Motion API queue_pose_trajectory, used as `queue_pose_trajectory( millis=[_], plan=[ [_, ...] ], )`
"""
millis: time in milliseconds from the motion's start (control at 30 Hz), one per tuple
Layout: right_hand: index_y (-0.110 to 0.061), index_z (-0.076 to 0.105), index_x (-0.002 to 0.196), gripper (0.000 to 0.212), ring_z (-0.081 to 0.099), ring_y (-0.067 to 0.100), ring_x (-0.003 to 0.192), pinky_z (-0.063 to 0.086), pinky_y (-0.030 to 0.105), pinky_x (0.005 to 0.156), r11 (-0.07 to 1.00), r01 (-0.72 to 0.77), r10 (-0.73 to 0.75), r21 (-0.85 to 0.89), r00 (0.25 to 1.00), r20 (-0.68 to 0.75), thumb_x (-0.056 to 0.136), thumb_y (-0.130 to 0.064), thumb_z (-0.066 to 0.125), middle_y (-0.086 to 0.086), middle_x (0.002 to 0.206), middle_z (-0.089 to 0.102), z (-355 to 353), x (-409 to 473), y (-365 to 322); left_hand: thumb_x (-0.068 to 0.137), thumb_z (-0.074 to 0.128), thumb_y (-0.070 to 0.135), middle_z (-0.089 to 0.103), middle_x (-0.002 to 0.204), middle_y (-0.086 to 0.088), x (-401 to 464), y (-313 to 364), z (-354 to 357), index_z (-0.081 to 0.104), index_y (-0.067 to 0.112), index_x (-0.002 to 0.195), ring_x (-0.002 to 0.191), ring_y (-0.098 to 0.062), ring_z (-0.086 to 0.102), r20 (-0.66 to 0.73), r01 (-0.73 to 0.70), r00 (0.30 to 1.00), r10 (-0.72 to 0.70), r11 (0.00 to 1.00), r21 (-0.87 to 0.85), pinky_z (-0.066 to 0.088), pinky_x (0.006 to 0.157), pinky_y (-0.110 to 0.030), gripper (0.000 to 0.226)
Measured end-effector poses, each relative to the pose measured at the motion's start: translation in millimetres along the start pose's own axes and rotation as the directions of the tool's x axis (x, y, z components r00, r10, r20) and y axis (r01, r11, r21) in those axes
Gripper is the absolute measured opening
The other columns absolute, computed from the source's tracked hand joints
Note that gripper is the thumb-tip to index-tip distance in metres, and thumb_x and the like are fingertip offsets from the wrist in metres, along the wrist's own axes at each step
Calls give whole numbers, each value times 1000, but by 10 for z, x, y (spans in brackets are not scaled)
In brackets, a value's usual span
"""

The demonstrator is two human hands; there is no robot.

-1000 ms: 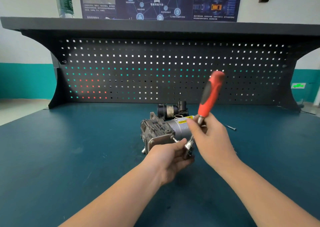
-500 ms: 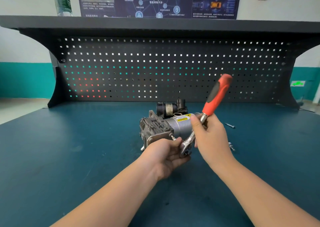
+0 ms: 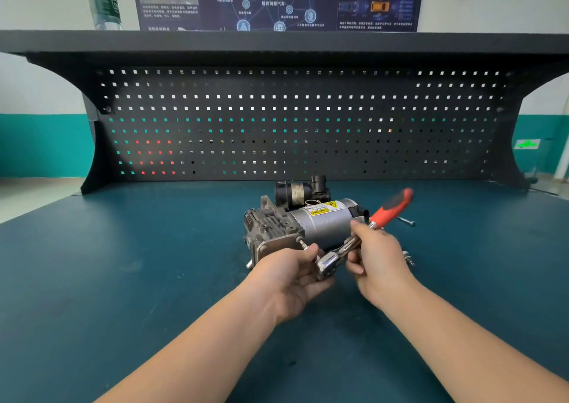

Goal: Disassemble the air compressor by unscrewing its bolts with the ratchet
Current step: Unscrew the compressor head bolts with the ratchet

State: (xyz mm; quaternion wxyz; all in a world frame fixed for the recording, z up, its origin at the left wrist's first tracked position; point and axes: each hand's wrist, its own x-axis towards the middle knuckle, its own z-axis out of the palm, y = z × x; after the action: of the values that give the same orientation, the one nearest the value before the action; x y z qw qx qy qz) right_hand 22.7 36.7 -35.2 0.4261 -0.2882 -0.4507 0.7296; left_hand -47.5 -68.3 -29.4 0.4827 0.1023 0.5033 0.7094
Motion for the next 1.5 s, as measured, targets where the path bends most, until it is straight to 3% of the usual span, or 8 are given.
queue_pose_trajectory(
  millis=[200,300,400,500,667,867,1133,1500],
  plan=[
    [-11,50,76,25,46,12,36,37,23,41,666,623,-564,-410,781,269,91,-28,60,-5,42,46,23,-141,-47,91,58,9,67,70,-17,-107,37,-15,62,-3,82,67,-30,65,-60,-117,989,136,961,251,58,68,-44,16],
    [-28,52,74,18,52,20,46,44,33,50,512,742,-634,-433,667,391,87,-36,61,-7,52,50,43,-231,-39,87,57,27,71,70,-9,-101,199,-157,68,6,75,71,-30,68,-26,-274,787,616,387,880,57,68,-36,26],
    [-29,52,76,16,53,20,47,44,34,51,509,742,-633,-437,667,394,89,-34,61,-9,53,51,45,-247,-15,81,61,47,66,77,16,-87,440,-272,63,27,76,82,-13,60,229,-401,382,895,-63,914,44,72,-27,21],
    [-16,51,78,20,50,13,40,40,24,46,609,660,-586,-439,748,311,92,-29,58,-8,46,50,31,-177,-11,73,66,59,39,141,16,134,507,-426,47,39,131,134,-6,25,450,-396,586,674,-246,884,21,107,-33,65],
    [-6,51,83,28,44,10,35,35,23,41,751,515,-471,-413,857,210,95,-31,53,-1,53,56,1,-51,-31,62,72,62,18,153,19,363,530,-555,31,42,142,143,-7,7,486,-449,786,382,-188,874,10,118,-42,92],
    [-14,49,89,16,40,6,31,30,17,33,840,427,-372,-335,902,219,99,-26,47,0,53,65,8,-53,-57,74,74,36,27,152,11,329,412,-506,42,35,139,140,-15,20,460,-407,728,509,-219,887,18,114,-29,72],
    [-14,45,76,26,43,5,38,32,27,51,829,433,-417,-354,900,125,97,-27,48,-5,45,56,-50,-59,-95,81,61,29,30,150,14,139,68,-287,43,38,137,139,-15,17,241,-250,701,671,-86,964,25,109,-51,60],
    [-22,48,75,22,48,8,52,42,30,59,563,705,-554,-430,709,437,96,-27,51,-6,56,56,-32,-186,-233,86,58,23,37,146,1,-74,91,-107,51,27,133,140,-16,18,151,-215,691,707,1,977,19,114,-40,48]
  ],
)
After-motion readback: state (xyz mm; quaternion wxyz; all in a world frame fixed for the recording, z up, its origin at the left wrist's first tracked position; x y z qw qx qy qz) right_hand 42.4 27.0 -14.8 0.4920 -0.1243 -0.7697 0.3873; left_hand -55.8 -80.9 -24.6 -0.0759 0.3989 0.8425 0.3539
